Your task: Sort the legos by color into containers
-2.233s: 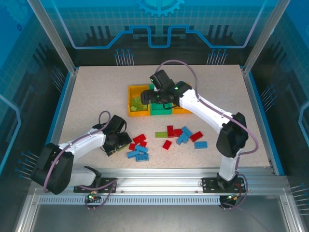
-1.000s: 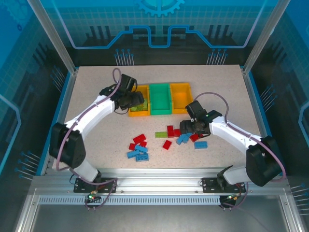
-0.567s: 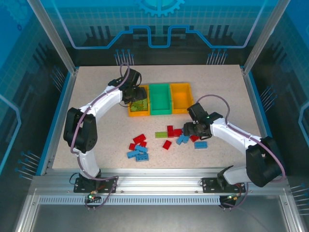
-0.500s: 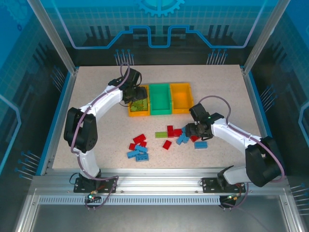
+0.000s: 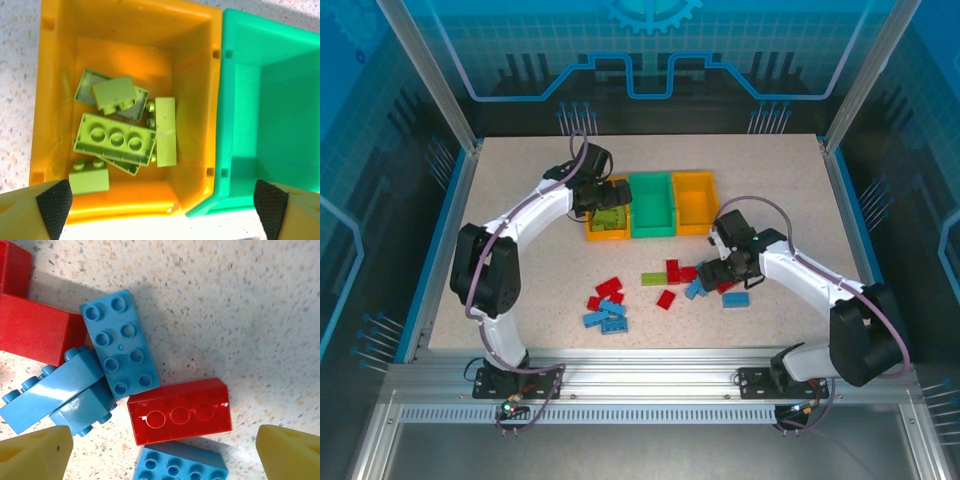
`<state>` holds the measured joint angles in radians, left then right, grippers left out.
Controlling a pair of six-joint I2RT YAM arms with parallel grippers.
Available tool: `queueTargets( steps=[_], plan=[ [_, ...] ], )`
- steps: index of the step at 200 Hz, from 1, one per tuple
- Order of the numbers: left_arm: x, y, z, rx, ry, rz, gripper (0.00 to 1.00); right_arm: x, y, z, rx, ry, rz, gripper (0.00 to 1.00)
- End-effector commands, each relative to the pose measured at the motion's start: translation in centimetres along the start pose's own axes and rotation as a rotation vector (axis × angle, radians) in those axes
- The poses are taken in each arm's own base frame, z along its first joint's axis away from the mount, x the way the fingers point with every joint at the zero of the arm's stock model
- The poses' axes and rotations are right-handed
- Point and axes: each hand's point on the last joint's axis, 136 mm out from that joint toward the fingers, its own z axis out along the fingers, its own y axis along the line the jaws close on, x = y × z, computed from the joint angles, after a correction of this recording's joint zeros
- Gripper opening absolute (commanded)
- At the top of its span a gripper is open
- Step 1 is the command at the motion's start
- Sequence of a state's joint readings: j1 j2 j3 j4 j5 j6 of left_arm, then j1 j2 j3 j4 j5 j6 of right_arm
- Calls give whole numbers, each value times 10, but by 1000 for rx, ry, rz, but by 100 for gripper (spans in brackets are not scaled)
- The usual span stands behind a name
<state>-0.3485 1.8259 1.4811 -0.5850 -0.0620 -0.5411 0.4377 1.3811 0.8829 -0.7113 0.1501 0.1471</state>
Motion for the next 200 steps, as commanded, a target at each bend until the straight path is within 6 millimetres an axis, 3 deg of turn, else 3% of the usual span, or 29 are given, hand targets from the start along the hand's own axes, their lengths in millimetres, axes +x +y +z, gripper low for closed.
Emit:
queueTargets(
  steps=[1,57,152,200],
  plan=[
    [-3,-5,-23,59,-36,6,99,-9,-3,-5,24,25,-163,95],
    [3,-7,-34,97,-30,11,99,14,-10,23,64,164,-333,93],
    [14,13,-40,90,-26,-7,99,34,-11,46,33,307,-378,89],
    [13,18,-43,88,-31,-16,99,32,-9,49,12,312,-359,80]
  ],
)
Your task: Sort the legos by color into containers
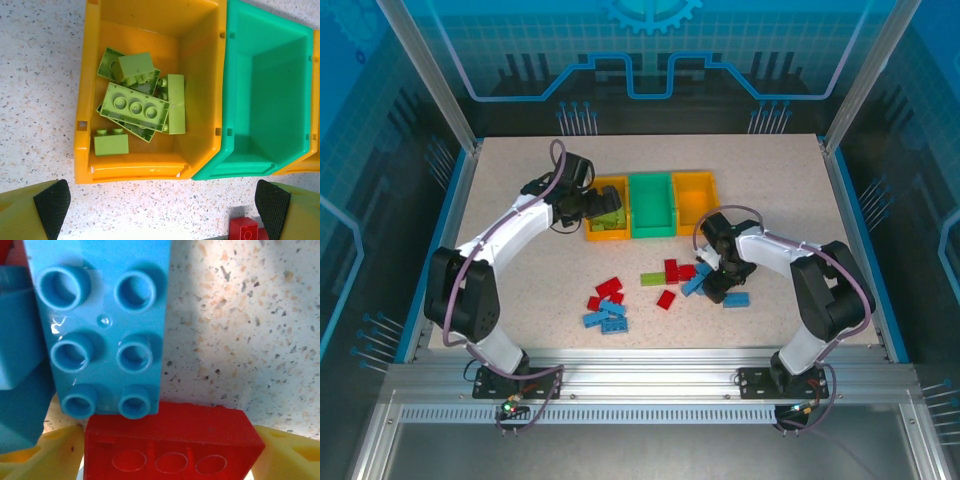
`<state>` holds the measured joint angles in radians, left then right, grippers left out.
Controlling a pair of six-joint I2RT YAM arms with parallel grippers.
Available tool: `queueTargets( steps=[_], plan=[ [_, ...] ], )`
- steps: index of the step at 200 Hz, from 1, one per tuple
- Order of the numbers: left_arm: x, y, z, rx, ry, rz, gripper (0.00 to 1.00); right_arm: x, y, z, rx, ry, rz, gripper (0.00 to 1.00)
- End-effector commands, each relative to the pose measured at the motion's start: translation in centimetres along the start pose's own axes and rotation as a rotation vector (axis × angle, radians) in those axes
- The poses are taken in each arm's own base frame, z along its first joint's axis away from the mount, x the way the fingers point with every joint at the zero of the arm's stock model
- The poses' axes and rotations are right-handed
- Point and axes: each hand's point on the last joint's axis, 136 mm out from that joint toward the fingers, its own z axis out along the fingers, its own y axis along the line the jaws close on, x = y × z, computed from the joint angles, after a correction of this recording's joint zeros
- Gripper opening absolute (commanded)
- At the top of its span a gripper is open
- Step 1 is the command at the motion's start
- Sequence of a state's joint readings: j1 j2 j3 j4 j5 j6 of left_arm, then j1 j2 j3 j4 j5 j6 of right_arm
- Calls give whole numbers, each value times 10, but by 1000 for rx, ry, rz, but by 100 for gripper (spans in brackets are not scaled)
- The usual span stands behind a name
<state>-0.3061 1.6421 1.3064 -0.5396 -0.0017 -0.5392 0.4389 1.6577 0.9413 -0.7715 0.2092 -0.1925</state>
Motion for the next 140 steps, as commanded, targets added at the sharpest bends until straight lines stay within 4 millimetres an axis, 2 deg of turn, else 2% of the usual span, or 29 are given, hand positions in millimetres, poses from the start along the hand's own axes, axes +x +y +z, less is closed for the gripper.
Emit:
queueTargets(
  steps=[1,49,66,95,115,140],
  plan=[
    [0,-1,-8,25,-5,15,99,3,2,-1,-25,22,-2,79],
    [7,5,-7,12,0,10,99,-4,0,-24,-18,-59,24,63],
    [10,7,-8,12,2,8,99,-7,-2,-40,-9,-96,37,63],
    [19,12,-9,6,13,14,99,-19,-6,-79,-2,-223,52,63],
    [30,12,-10,6,24,42,99,-37,-4,-111,-35,-366,76,63],
    [50,6,-8,3,51,112,99,-78,9,-154,-156,-608,135,62]
  ],
)
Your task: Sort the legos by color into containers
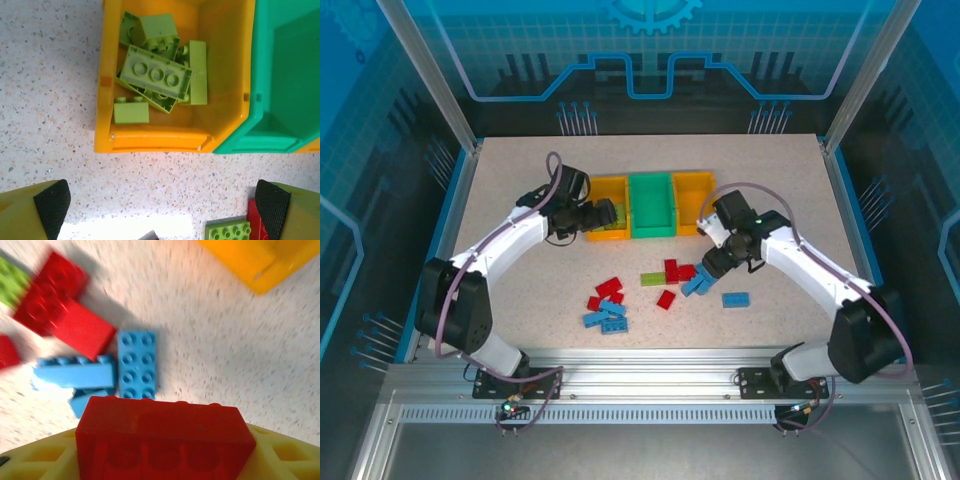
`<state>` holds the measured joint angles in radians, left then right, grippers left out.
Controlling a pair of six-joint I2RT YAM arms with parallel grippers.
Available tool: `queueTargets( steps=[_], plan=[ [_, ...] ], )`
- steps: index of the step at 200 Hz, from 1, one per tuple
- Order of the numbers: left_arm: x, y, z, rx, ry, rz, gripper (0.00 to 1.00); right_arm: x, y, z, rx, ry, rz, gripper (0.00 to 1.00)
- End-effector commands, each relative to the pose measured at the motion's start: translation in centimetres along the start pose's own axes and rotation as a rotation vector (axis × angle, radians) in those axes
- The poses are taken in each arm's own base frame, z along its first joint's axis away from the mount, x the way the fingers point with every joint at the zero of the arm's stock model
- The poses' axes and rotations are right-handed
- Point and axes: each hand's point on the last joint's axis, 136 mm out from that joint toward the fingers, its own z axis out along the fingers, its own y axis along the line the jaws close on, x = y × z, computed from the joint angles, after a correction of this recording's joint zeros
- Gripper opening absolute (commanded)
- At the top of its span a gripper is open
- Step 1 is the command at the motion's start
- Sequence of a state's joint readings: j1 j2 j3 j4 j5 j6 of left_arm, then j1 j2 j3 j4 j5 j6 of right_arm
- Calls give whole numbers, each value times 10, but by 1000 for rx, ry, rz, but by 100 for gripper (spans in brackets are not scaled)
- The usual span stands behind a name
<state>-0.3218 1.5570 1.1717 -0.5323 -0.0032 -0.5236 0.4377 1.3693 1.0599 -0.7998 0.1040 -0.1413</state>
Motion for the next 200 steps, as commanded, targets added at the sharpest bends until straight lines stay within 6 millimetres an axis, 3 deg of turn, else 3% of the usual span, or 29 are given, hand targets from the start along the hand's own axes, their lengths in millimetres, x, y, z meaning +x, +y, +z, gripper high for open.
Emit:
queueTargets(
  steps=[1,16,45,71,97,132,200],
  plan=[
    [17,-12,-3,21,11,91,99,-49,18,-27,-139,-220,94,62],
    [30,-17,0,20,37,134,99,-76,16,-32,-161,-305,190,58],
    [53,-25,8,16,86,194,99,-116,13,-20,-199,-333,374,58],
    [65,-25,11,-6,111,226,99,-142,20,-2,-222,-307,433,58],
    [74,-22,11,-5,122,228,99,-158,12,15,-186,-289,512,58],
    [83,-14,10,-24,131,224,99,-154,-21,32,-28,-249,602,59],
    [93,-7,10,-24,133,192,99,-146,-58,63,-37,-180,690,61]
  ],
)
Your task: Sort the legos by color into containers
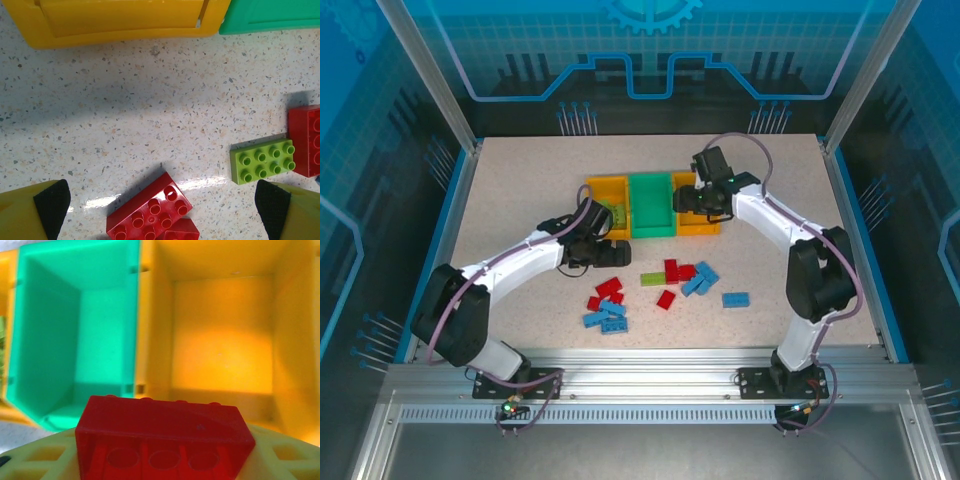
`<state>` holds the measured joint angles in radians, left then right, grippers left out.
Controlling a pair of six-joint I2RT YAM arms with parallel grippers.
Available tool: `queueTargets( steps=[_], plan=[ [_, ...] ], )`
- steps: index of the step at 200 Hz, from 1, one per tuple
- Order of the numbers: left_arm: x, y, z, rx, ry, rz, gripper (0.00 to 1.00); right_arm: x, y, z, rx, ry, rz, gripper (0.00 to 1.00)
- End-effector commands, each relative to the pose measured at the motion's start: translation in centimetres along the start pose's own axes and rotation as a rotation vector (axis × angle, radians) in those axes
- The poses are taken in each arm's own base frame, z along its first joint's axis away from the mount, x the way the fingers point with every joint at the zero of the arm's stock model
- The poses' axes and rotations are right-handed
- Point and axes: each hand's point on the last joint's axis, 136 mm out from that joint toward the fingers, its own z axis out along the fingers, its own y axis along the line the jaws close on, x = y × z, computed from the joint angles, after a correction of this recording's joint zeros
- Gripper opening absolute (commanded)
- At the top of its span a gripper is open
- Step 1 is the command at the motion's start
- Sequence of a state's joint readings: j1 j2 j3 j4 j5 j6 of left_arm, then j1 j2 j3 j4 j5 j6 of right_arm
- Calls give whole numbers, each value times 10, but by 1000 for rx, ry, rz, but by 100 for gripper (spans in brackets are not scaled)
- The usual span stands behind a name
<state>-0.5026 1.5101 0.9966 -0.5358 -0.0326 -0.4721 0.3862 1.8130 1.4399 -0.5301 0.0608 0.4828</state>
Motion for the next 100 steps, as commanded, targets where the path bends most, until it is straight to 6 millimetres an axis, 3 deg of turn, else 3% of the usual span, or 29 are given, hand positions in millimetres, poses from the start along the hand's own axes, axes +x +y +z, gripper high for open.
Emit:
queueTargets(
  steps=[1,49,100],
  plan=[
    [2,-2,-5,5,-17,-8,99,-7,-8,10,16,24,26,61],
    [3,-7,-9,5,-18,12,99,-14,-19,27,33,61,51,66],
    [15,3,-5,-40,21,-3,99,-16,-29,35,43,94,65,76]
  ],
)
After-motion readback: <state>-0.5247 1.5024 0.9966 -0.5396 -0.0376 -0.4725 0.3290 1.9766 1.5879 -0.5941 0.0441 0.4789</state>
